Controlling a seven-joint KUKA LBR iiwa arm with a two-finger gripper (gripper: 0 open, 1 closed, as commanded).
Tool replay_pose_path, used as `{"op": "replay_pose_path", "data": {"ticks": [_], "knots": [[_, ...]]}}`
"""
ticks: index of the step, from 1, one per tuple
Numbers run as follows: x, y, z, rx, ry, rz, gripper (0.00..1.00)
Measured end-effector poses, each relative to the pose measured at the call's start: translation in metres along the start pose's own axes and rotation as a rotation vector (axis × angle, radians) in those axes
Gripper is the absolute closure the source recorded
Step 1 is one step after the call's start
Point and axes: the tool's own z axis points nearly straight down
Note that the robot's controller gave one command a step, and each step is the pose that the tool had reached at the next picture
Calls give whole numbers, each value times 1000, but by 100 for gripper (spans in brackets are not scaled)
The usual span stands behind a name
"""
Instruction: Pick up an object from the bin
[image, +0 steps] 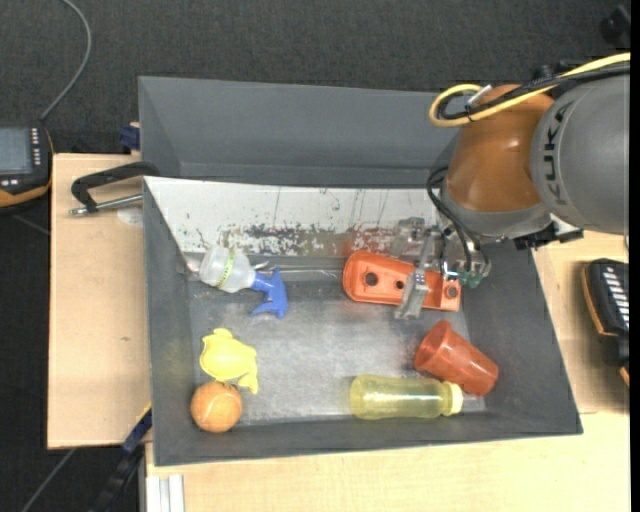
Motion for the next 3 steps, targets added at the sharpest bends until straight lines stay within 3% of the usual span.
{"op": "replay_pose_path", "data": {"ticks": [1,2,3], "knots": [[1,-6,70,1,3,-60,0],[3,3,67,-2,-3,117,100],[3,3,67,-2,-3,116,100]]}}
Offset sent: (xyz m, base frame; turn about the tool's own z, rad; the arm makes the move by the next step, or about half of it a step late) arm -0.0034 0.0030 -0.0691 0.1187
